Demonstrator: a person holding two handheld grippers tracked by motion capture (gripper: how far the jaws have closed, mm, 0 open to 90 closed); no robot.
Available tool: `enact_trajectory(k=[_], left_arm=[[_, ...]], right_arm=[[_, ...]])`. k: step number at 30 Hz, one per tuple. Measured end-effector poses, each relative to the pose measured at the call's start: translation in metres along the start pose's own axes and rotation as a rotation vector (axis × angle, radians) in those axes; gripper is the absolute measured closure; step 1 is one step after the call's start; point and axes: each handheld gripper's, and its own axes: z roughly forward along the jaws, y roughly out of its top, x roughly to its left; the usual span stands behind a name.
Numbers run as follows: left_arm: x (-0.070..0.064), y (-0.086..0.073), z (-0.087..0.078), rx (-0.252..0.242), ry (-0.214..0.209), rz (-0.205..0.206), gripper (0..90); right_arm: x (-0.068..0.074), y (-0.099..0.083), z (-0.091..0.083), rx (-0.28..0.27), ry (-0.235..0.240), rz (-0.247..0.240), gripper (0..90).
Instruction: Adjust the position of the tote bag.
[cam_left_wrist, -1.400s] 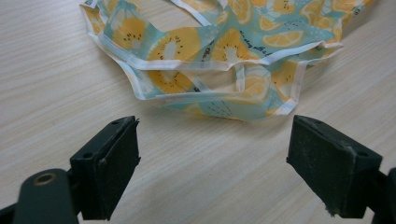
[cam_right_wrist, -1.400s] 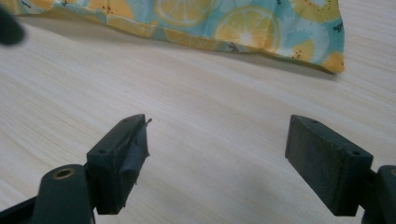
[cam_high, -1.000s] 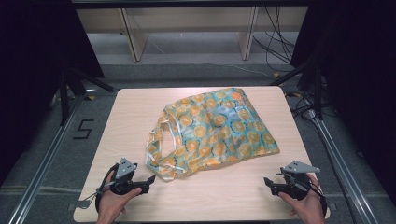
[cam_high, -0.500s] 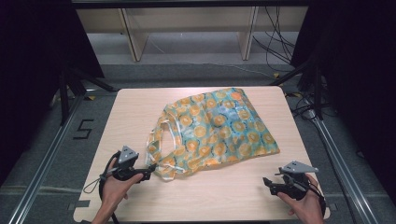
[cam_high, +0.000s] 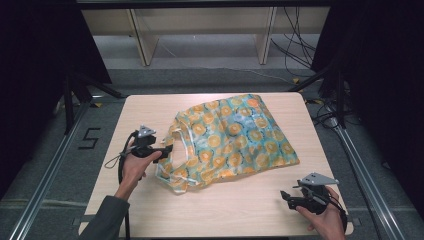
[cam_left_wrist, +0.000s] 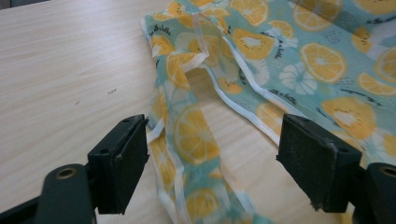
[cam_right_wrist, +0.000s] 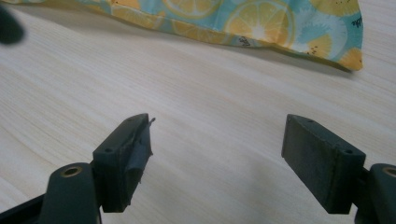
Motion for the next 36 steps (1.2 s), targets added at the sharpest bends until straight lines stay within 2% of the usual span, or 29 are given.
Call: enact_trajectory(k=[1, 2, 4, 5, 6, 7, 9, 11, 12, 15, 16, 17, 18, 19, 20, 22, 24, 25, 26, 27, 28, 29, 30, 31, 33, 35, 36], left_arm=[[0.0, 0.004, 0.006, 0.007, 0.004, 0.0, 24.0], [0.001, 0.008, 0.012, 0.029, 0.02, 0.03, 24.5], [0.001, 0.013, 0.023, 0.046, 0.029, 0.037, 26.1], [0.002, 0.015, 0.026, 0.054, 0.03, 0.042, 26.0], [0.001, 0.016, 0.029, 0.046, 0.039, 0.035, 26.7], [0.002, 0.018, 0.035, 0.053, 0.041, 0.037, 28.2], [0.002, 0.021, 0.043, 0.066, 0.054, 0.054, 30.8], [0.001, 0.024, 0.05, 0.067, 0.077, 0.093, 36.6], [0.001, 0.025, 0.055, 0.075, 0.079, 0.109, 36.8], [0.004, 0.029, 0.069, 0.072, 0.091, 0.123, 35.8], [0.004, 0.03, 0.073, 0.077, 0.096, 0.126, 39.4], [0.004, 0.031, 0.075, 0.084, 0.095, 0.13, 41.9], [0.004, 0.031, 0.078, 0.085, 0.094, 0.135, 44.5], [0.003, 0.032, 0.082, 0.106, 0.099, 0.163, 47.1], [0.004, 0.033, 0.083, 0.139, 0.104, 0.197, 52.1], [0.004, 0.033, 0.086, 0.137, 0.109, 0.204, 65.7], [0.005, 0.032, 0.088, 0.132, 0.095, 0.191, 75.8], [0.005, 0.032, 0.088, 0.112, 0.083, 0.16, 79.1], [0.006, 0.031, 0.087, 0.112, 0.081, 0.158, 83.4], [0.006, 0.031, 0.087, 0.117, 0.088, 0.169, 84.4], [0.006, 0.03, 0.086, 0.119, 0.09, 0.18, 86.0], [0.006, 0.029, 0.084, 0.116, 0.084, 0.179, 87.1], [0.005, 0.028, 0.083, 0.112, 0.079, 0.174, 87.7], [0.004, 0.027, 0.081, 0.11, 0.073, 0.181, 87.9], [0.002, 0.023, 0.077, 0.12, 0.062, 0.195, 88.1], [0.001, 0.02, 0.074, 0.119, 0.052, 0.203, 88.1], [0.001, 0.017, 0.071, 0.105, 0.041, 0.193, 88.1]], right_arm=[[0.002, 0.0, 0.0, -0.006, 0.002, 0.027, 24.9], [0.001, 0.0, 0.0, 0.0, 0.001, 0.024, 24.9], [0.0, 0.0, 0.0, 0.006, -0.006, 0.004, 25.0], [0.003, 0.001, -0.001, 0.019, 0.004, 0.04, 24.9], [0.003, 0.001, -0.002, 0.019, -0.001, 0.045, 25.0], [0.002, 0.0, 0.0, 0.012, -0.005, 0.015, 24.9], [0.004, 0.001, 0.0, 0.019, 0.003, 0.041, 24.9], [0.003, 0.0, 0.0, 0.018, -0.006, 0.007, 24.9], [0.003, 0.0, 0.0, 0.016, -0.005, 0.01, 24.9], [0.003, 0.0, 0.001, 0.012, -0.002, 0.009, 24.9], [0.007, 0.001, 0.0, 0.033, 0.005, 0.056, 24.9], [0.002, 0.0, 0.004, 0.007, 0.024, -0.02, 24.9], [0.002, 0.0, 0.003, 0.001, 0.002, -0.028, 24.9], [0.002, 0.0, 0.003, 0.003, 0.004, -0.03, 24.9], [0.003, 0.0, 0.002, 0.017, 0.001, -0.013, 24.9], [0.007, 0.0, 0.001, 0.035, 0.009, 0.044, 24.9], [0.005, 0.001, 0.001, 0.036, 0.009, 0.02, 25.1], [0.004, 0.001, 0.002, 0.032, 0.008, 0.003, 26.3], [0.006, 0.001, 0.001, 0.028, 0.011, 0.015, 29.4], [0.004, 0.002, 0.001, -0.001, 0.013, -0.014, 30.9], [0.007, 0.002, -0.001, 0.005, 0.021, 0.021, 32.1], [0.008, 0.003, -0.002, 0.003, 0.03, 0.031, 33.9], [0.008, 0.003, -0.002, 0.004, 0.038, 0.023, 39.0], [0.006, 0.002, -0.001, 0.0, 0.037, -0.005, 42.5], [0.006, 0.002, 0.0, 0.012, 0.047, -0.02, 46.0], [0.009, 0.002, 0.0, 0.021, 0.061, 0.005, 48.8], [0.006, 0.002, 0.002, 0.011, 0.054, -0.038, 50.0]])
